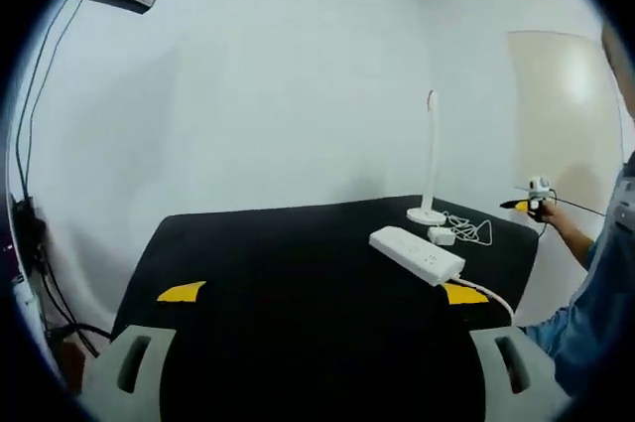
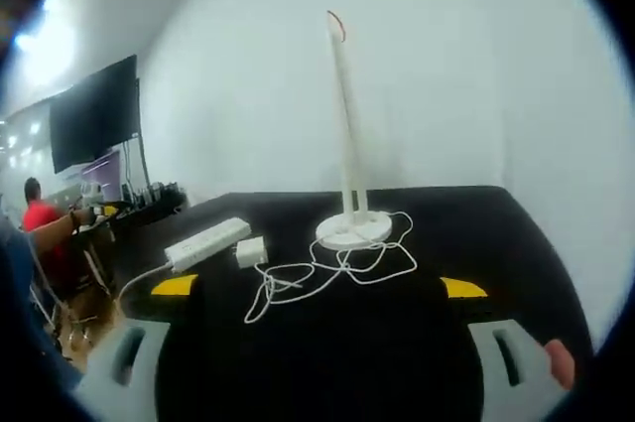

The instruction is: Insert the desk lamp plug into the socket, turn on the power strip switch, turn on the lamp switch, then turn off the lamp switch, turn off the power strip switch, and remove the plug from the socket.

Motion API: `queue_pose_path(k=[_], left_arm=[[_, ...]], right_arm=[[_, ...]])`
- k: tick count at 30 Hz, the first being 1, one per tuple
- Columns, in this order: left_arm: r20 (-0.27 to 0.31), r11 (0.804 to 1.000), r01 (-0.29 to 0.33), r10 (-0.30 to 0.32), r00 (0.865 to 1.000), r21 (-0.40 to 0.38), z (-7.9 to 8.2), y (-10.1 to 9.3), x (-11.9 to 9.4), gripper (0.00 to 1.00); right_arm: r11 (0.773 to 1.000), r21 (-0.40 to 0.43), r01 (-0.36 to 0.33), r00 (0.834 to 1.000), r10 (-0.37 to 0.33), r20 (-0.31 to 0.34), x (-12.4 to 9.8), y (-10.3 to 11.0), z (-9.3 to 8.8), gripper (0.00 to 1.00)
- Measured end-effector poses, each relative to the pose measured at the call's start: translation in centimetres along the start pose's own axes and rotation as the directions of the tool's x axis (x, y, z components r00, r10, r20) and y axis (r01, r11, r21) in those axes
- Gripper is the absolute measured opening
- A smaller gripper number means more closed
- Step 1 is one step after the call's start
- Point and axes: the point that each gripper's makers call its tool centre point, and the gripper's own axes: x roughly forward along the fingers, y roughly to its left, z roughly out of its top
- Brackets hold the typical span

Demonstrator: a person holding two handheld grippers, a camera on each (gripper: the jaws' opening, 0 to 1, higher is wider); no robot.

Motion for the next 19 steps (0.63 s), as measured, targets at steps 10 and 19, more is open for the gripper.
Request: queue_pose_path(k=[10,19], left_arm=[[-0.032,1.000,-0.007,0.007,0.999,0.007,-0.4,0.8,0.1,0.89],[-0.076,1.000,-0.004,0.005,0.997,0.019,-1.1,0.7,0.0,0.88]], right_arm=[[1.000,0.016,0.003,1.000,-0.003,-0.018,0.0,-0.5,-1.0,0.95],[1.000,0.019,0.004,1.000,-0.004,-0.017,0.0,-0.5,-1.0,0.95]])
